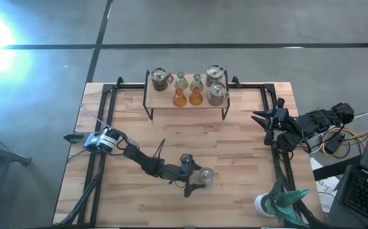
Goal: Pick & Place candle stick holders
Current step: Put the green scented candle on the shelf aligned with the brown scented candle
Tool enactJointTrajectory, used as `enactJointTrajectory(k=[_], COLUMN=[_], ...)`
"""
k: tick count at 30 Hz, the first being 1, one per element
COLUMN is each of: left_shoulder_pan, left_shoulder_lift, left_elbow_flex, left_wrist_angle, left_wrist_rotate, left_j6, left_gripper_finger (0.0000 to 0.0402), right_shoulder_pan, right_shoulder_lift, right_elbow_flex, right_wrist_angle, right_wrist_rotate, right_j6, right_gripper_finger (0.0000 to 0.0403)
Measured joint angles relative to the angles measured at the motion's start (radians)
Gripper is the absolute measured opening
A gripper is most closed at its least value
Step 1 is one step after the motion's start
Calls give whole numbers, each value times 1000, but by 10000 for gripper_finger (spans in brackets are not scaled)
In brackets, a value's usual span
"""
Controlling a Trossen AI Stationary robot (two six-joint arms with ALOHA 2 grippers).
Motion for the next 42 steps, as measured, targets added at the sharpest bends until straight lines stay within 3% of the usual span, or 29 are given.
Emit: enactJointTrajectory(k=[6,11,18,22,33,42], left_shoulder_pan=[24,47,88,106,155,157], left_shoulder_lift=[0,1,-2,-24,-260,-468], left_elbow_flex=[-49,-66,-71,-94,-205,-325], left_wrist_angle=[13,25,21,53,-159,-196], left_wrist_rotate=[-153,-208,-227,-290,-379,-431], left_j6=[-167,-240,-241,-185,-91,-85], left_gripper_finger=[360,362,362,362,361,360], right_shoulder_pan=[0,0,0,0,0,0], right_shoulder_lift=[0,0,0,0,0,0], right_elbow_flex=[0,0,0,0,0,0], right_wrist_angle=[0,0,0,0,0,1], right_wrist_rotate=[0,0,0,0,0,0], right_j6=[0,0,0,0,0,0], right_gripper_finger=[93,85,71,68,86,93])
